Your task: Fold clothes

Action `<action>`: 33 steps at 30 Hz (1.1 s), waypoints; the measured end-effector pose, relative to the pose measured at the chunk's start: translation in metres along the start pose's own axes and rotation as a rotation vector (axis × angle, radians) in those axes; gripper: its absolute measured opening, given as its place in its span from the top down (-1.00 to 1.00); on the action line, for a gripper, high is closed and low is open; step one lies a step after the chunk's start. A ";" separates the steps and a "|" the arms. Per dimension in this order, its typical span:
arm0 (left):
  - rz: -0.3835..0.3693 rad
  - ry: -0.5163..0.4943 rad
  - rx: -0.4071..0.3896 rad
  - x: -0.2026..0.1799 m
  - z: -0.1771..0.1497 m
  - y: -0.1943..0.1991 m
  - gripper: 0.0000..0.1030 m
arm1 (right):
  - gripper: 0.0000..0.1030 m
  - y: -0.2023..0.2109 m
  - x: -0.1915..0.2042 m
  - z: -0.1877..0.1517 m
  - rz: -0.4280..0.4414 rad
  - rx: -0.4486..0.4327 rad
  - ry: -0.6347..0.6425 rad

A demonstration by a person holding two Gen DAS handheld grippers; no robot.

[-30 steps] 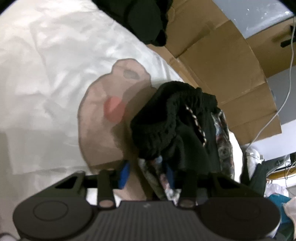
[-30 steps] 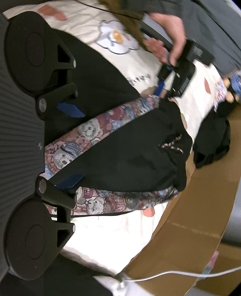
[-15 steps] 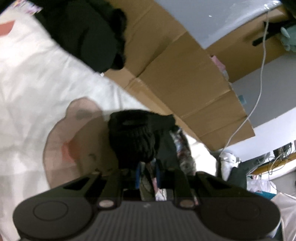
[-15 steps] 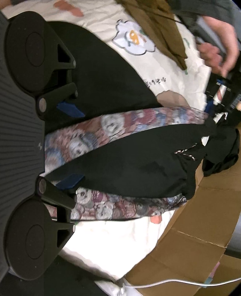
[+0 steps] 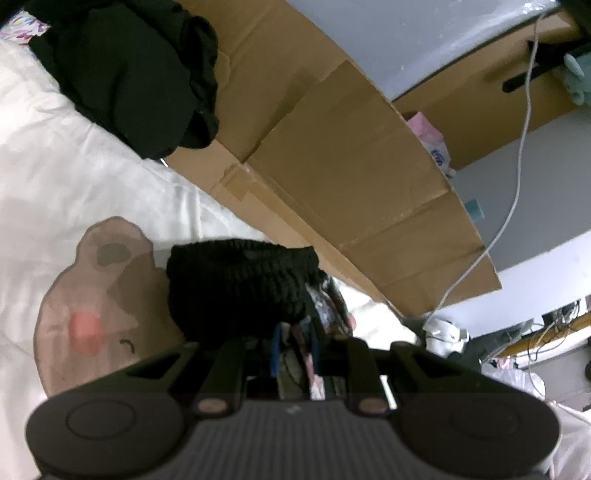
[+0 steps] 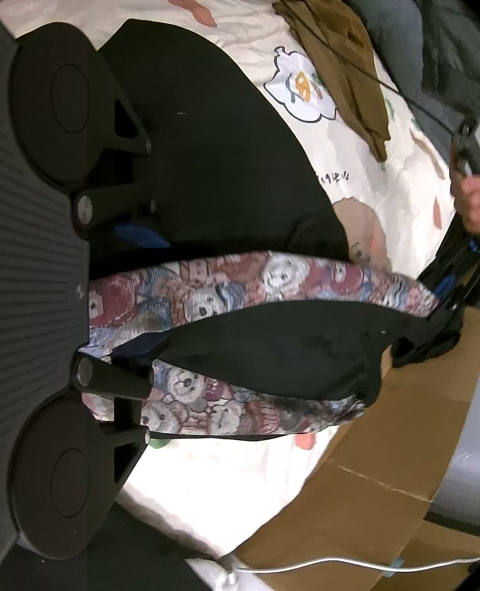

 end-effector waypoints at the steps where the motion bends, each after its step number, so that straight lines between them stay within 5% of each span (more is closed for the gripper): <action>1: 0.002 -0.004 0.001 -0.001 0.002 -0.002 0.68 | 0.02 -0.001 0.001 0.000 0.004 -0.004 0.011; 5: 0.006 -0.018 0.006 -0.004 0.007 -0.011 0.68 | 0.62 -0.004 0.003 0.003 -0.007 0.010 0.043; 9: 0.009 -0.014 0.002 -0.005 0.010 -0.020 0.68 | 0.75 0.003 -0.022 0.007 0.010 -0.009 -0.107; 20: 0.018 -0.006 -0.013 -0.013 0.015 -0.041 0.68 | 0.85 0.003 -0.080 -0.006 -0.054 0.004 -0.256; 33: 0.037 -0.017 -0.044 -0.010 0.018 -0.064 0.68 | 0.85 -0.003 -0.110 -0.011 -0.030 0.010 -0.401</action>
Point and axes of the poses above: each gripper's, at about its wrist camera, not at the fingertips, and y roughly against the way its jaws point, x to its left, z to its top, the point moved 3 cm from there along -y, roughly the way its jaws point, and after that the axes turned 3 degrees about x, right-handed, at the moved point
